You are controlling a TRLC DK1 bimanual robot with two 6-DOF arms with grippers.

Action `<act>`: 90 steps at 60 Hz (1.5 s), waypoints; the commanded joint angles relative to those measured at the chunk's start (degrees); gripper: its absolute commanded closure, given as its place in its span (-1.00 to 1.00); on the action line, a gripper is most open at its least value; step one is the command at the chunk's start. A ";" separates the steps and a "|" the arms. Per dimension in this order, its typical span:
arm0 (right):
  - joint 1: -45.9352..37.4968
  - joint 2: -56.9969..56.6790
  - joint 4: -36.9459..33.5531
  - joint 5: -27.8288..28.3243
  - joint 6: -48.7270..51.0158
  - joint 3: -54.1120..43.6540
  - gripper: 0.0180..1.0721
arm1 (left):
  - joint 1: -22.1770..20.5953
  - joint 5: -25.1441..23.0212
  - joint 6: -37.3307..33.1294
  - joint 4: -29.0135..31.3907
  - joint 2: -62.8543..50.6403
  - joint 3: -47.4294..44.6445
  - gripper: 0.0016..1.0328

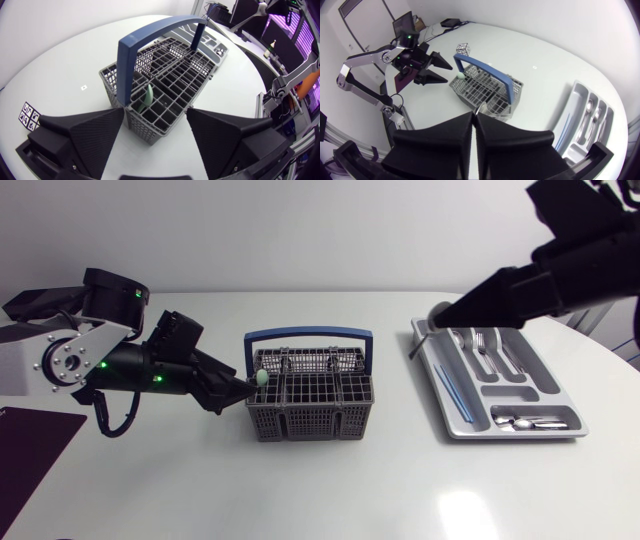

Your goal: Transfer all utensils from the basket to the drawer tray.

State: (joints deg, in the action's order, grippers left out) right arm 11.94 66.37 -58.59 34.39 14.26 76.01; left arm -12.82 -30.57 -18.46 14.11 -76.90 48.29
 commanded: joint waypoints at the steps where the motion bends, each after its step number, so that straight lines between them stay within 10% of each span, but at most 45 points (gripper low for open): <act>1: -5.88 -0.80 -2.67 1.38 4.63 -2.97 0.85 | -0.54 1.12 -0.26 0.04 -1.32 2.42 -0.59; 35: -36.55 3.86 -7.42 2.26 25.55 -12.02 0.81 | -9.33 17.91 8.44 -0.49 0.61 4.27 -0.15; 90: -49.03 16.34 3.57 -8.73 32.94 -12.11 0.80 | -12.32 22.13 10.81 1.10 -5.98 6.90 0.10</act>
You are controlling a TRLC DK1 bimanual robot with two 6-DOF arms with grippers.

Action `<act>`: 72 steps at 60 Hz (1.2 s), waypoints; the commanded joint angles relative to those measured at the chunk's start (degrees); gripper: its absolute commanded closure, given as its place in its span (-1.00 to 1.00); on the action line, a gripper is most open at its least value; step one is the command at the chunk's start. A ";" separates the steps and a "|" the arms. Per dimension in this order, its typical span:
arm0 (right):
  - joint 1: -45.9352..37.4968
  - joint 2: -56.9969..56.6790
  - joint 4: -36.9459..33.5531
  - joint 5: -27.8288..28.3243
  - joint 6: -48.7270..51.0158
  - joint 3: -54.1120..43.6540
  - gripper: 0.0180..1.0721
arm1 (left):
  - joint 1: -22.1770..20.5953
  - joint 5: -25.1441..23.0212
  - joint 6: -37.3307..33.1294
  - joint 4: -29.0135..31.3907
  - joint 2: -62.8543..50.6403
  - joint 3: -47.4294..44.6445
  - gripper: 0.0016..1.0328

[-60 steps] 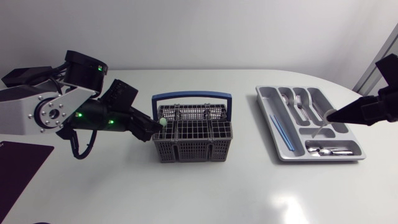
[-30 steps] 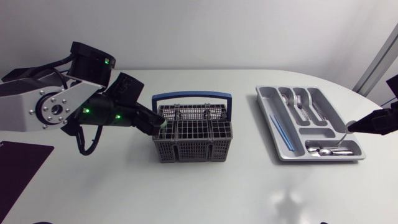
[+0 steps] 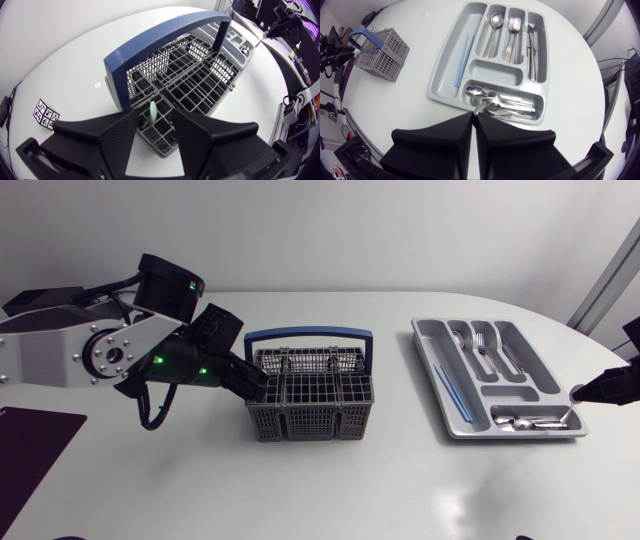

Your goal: Transfer all utensils from the basket to the drawer tray.

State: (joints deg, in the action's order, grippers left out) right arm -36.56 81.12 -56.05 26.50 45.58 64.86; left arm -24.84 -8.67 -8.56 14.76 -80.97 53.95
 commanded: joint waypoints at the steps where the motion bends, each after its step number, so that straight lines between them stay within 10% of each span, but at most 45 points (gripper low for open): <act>1: -0.53 2.02 1.74 -1.19 1.53 -1.14 0.80 | -0.30 0.23 0.91 0.35 -2.26 1.33 0.10; 23: 4.04 5.36 18.43 -10.94 -1.99 -9.14 0.78 | -1.35 0.23 0.91 -1.32 -5.60 1.68 0.19; 41: 14.85 2.29 27.22 -19.12 -6.03 -17.75 -0.73 | -1.61 0.23 0.82 -1.32 -5.69 1.68 0.45; 72: 21.26 -11.95 19.93 -19.12 -8.76 -16.96 -0.82 | -1.09 0.23 0.82 -1.93 -4.99 1.15 0.74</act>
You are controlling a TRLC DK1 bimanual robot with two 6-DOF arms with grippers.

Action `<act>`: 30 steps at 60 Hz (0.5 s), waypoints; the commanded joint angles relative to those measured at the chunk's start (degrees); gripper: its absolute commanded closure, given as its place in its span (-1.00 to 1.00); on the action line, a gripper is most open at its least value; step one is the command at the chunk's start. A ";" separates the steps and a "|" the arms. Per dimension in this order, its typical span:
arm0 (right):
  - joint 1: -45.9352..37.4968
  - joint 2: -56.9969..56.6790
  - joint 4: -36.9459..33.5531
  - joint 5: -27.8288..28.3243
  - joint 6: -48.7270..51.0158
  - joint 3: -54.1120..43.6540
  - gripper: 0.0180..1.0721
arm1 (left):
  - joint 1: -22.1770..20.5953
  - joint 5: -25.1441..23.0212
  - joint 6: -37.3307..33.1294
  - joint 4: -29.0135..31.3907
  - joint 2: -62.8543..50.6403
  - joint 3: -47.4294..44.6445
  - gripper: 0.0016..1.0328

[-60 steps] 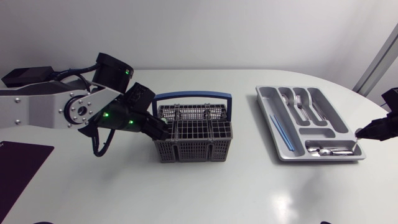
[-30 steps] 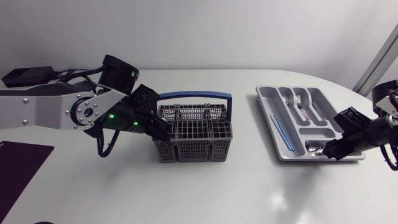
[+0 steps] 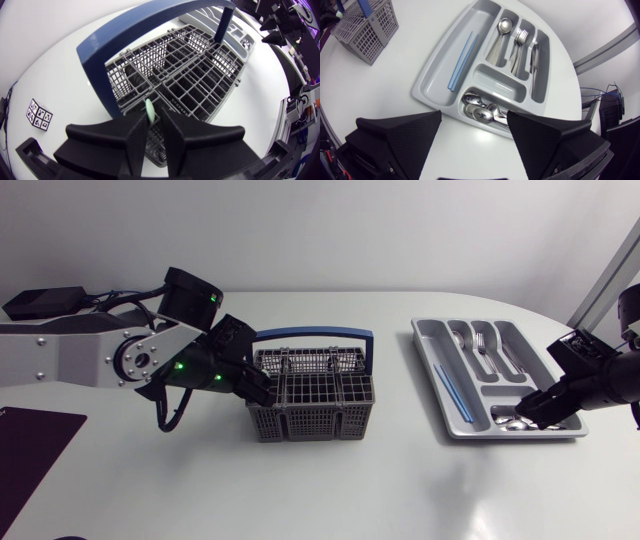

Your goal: Transfer all utensils from the basket to the drawer tray.

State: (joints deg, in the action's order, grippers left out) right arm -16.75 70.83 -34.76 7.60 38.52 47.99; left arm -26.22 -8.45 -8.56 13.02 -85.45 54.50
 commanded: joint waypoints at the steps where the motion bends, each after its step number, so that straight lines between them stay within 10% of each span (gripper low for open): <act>1: 1.81 -1.92 -1.62 -0.21 -1.87 0.00 -0.82 | 0.38 0.01 0.73 -0.18 -0.42 0.61 0.78; 30: 10.60 -6.14 -4.79 -3.38 -5.56 0.27 -0.82 | 3.63 -7.99 0.82 -0.54 3.98 -0.10 0.92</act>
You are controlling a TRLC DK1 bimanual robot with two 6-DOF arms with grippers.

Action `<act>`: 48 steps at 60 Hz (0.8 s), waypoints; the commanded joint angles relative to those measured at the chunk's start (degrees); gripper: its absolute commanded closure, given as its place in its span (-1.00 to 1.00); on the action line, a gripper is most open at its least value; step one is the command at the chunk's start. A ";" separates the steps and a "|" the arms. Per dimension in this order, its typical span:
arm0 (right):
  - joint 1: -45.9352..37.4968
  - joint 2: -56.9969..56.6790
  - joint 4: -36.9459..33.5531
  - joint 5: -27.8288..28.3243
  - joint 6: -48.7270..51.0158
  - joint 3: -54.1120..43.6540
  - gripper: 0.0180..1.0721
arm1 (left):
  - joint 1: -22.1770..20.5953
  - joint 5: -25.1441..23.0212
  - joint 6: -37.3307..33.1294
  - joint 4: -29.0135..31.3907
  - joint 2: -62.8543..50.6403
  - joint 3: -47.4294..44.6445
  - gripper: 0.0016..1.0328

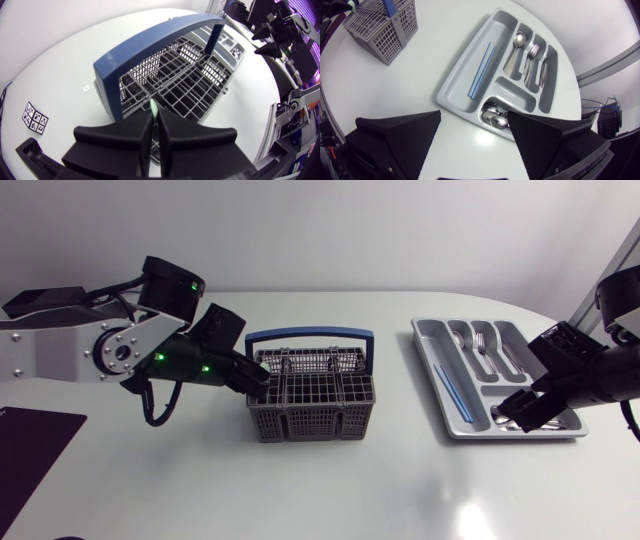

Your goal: Transfer all utensils from the basket to the drawer tray.

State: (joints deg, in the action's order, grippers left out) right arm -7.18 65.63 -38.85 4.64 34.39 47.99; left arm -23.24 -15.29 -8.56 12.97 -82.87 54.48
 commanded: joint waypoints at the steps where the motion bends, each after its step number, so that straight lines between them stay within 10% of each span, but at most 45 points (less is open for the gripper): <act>1: 1.47 -1.03 -1.05 -0.51 -1.61 0.35 -0.82 | 0.66 -1.15 0.82 -0.32 1.48 0.01 0.92; 48: 15.97 -9.81 -7.20 2.30 -6.27 5.01 -0.83 | 0.13 -3.70 -2.34 10.85 16.69 4.94 0.92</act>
State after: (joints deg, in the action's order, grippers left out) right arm 7.62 58.08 -45.28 5.69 29.50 51.33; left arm -22.90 -18.17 -9.50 22.74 -68.20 57.19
